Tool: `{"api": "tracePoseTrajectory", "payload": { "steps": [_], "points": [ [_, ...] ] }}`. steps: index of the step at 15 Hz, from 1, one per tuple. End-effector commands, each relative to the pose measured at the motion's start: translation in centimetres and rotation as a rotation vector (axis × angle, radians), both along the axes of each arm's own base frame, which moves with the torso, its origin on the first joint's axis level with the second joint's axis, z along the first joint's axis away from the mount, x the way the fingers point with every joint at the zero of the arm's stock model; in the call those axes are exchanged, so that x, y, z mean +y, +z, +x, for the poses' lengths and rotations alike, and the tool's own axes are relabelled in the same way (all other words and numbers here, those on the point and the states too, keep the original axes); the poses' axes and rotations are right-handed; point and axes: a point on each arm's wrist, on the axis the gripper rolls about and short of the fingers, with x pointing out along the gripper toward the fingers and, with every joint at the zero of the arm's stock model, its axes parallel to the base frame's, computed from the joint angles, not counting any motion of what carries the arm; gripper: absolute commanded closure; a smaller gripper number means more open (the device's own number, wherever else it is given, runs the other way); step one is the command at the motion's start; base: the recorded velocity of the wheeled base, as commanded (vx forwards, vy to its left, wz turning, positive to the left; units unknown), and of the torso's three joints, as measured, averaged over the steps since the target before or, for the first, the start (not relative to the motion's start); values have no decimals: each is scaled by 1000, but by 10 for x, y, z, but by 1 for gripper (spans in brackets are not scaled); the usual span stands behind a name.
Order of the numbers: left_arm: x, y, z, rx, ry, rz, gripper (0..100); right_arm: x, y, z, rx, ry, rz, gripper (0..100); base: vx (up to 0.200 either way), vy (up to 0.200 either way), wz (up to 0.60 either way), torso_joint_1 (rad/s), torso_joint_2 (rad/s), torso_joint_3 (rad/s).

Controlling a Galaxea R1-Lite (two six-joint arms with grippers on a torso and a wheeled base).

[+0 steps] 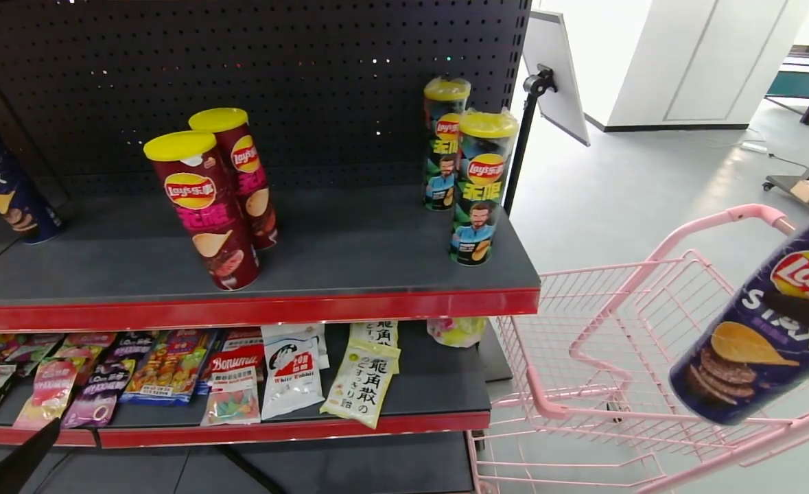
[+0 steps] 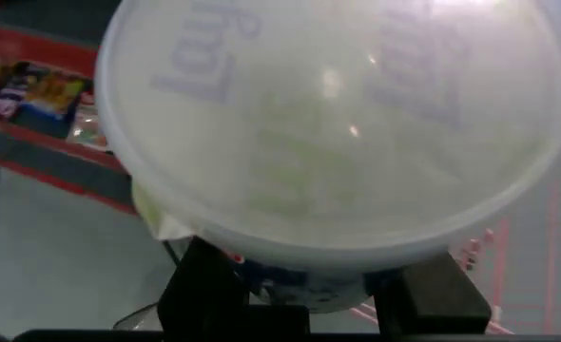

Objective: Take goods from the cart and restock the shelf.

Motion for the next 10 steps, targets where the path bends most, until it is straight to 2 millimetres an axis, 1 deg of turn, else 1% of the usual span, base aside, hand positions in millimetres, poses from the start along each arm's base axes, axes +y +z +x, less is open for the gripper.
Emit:
{"api": "tracePoseTrajectory", "payload": {
  "steps": [1, 3, 10],
  "points": [
    [0, 1, 0, -2, 1, -1, 0, 3, -7, -9, 2, 101, 22, 100, 0, 200, 0, 2, 7, -2],
    [0, 1, 0, -4, 1, -1, 0, 6, -10, -12, -2, 141, 17, 100, 0, 200, 0, 2, 0, 5],
    [0, 0, 0, -1, 1, 1, 0, 14, -6, -13, -10, 222, 19, 100, 0, 200, 0, 4, 2, 2]
  ]
}}
